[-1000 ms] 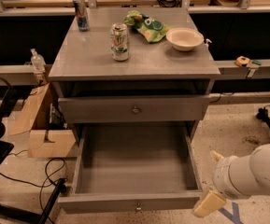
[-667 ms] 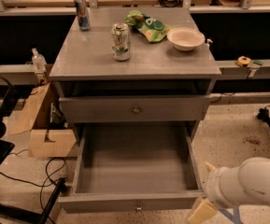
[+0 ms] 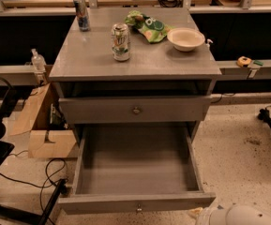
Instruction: Close middle drawer
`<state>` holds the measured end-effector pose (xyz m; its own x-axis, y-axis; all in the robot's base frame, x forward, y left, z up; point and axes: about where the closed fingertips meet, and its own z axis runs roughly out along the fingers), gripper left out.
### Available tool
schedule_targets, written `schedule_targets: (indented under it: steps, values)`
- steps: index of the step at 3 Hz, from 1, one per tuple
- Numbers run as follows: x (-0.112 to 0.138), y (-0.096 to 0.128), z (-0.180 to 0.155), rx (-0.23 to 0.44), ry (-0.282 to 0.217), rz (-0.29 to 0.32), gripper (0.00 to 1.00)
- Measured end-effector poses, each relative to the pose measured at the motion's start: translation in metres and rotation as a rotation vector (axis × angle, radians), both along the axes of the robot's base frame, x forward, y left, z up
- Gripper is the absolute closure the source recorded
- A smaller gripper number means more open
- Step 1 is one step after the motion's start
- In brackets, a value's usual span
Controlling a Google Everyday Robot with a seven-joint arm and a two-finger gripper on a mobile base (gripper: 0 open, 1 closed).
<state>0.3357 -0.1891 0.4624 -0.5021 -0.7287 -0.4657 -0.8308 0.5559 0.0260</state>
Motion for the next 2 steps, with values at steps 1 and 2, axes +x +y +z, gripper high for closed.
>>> schedule_targets:
  steps: [1,2]
  values:
    - [-0.009,0.01,-0.056,0.069,0.033,-0.032,0.65]
    - [-0.001,0.026,-0.091,0.132,0.043,-0.03,0.88]
